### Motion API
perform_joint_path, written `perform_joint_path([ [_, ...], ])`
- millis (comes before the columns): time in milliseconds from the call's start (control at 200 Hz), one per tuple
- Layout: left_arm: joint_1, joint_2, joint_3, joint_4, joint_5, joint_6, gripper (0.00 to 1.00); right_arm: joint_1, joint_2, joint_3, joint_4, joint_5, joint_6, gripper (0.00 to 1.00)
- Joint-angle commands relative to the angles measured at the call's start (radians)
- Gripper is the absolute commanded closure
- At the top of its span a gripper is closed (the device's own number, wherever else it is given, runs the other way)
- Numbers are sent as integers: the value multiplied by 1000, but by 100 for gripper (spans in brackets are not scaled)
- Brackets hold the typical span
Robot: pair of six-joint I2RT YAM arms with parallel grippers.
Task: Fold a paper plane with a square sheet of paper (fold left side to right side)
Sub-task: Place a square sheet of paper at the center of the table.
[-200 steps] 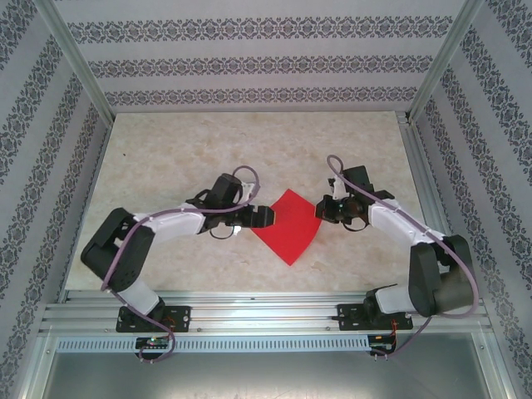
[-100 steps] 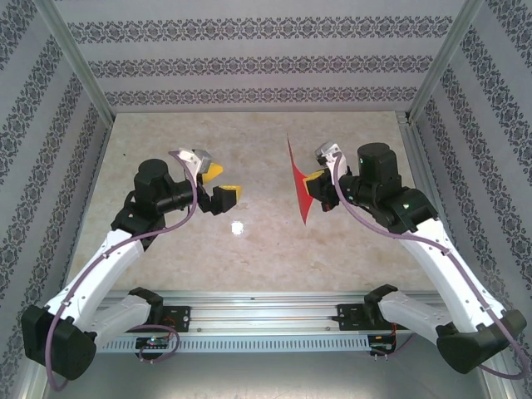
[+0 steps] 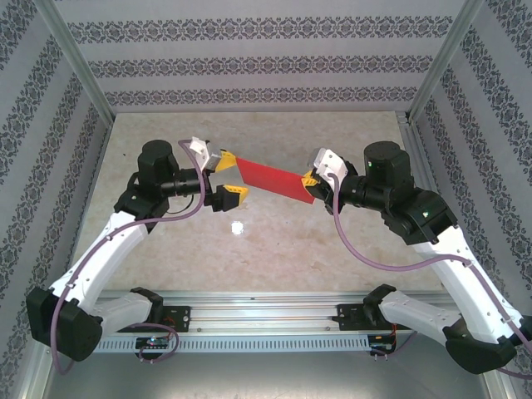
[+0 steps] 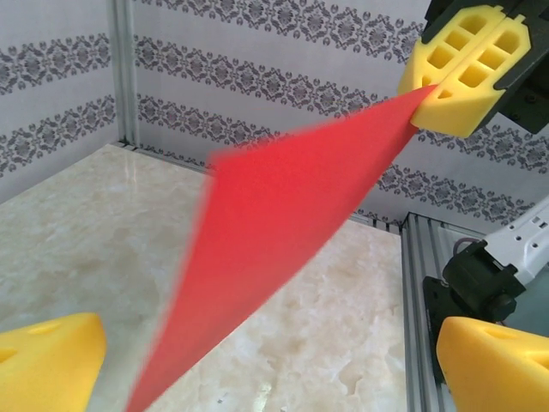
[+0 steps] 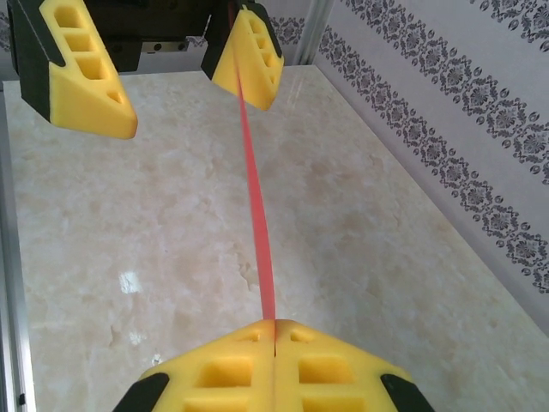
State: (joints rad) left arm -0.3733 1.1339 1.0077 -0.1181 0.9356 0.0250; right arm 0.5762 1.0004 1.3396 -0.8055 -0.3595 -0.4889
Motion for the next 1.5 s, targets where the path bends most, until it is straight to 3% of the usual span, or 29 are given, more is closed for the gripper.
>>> perform_joint_path([
  [0, 4, 24, 32, -61, 81, 64, 3, 13, 1, 20, -12, 9, -52, 100],
  [120, 2, 47, 48, -80, 142, 76, 13, 7, -4, 5, 5, 7, -37, 100],
  [380, 2, 95, 112, -195, 255, 139, 78, -73, 2, -40, 68, -101, 50, 100],
  [490, 0, 108, 111, -203, 252, 130, 93, -117, 21, -49, 77, -139, 101, 100],
  [590, -9, 115, 95, -191, 220, 70, 100, -144, 31, -72, 90, -152, 163, 100],
  [639, -14, 117, 79, -169, 177, 6, 100, -155, 35, -87, 99, -141, 200, 92],
  [684, -17, 121, 60, -149, 154, -64, 100, -173, 38, -106, 110, -128, 243, 76],
  [729, -17, 127, 43, -150, 114, -127, 100, -195, 43, -123, 119, -113, 290, 67],
  [779, -18, 134, 22, -155, 78, -193, 100, -229, 49, -143, 132, -84, 353, 46],
  [874, -17, 155, -4, -193, 10, -299, 100, -290, 68, -159, 119, -27, 444, 35],
  [1024, -17, 221, -42, -237, -109, -431, 100, -312, 101, -178, 97, 139, 607, 33],
  [1159, -17, 304, -56, -250, -185, -490, 100, -289, 132, -243, 118, 156, 795, 41],
  [1364, -17, 414, -28, -311, -254, -519, 100, -59, 149, -456, 389, 233, 1125, 38],
  [1494, -18, 465, 12, -363, -269, -532, 100, 111, 214, -511, 511, 342, 1243, 36],
])
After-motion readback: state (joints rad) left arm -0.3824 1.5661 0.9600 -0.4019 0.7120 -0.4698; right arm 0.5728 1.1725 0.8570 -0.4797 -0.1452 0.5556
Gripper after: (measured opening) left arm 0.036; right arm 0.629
